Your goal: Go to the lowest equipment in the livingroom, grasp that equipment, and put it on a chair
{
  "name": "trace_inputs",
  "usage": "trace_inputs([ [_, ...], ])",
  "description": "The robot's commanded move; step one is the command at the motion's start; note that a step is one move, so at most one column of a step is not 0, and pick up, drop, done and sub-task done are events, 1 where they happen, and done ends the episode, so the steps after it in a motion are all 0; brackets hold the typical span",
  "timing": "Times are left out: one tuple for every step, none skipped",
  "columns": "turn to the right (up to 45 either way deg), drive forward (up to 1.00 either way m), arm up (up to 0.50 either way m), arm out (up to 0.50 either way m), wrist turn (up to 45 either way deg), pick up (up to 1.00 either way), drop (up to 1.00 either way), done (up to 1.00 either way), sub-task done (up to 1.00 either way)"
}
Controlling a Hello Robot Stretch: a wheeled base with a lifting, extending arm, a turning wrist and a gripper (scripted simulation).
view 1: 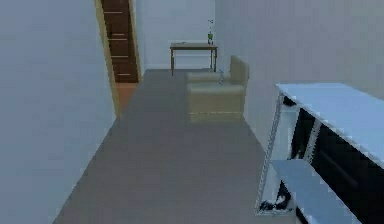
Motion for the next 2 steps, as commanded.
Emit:
trace_inputs([
  [0.0, 1.00, 0.00, 0.00, 0.0, 0.00, 0.00, 0.00, 0.00],
  [-3.0, 0.00, 0.00, 0.00, 0.0, 0.00, 0.00, 0.00, 0.00],
])
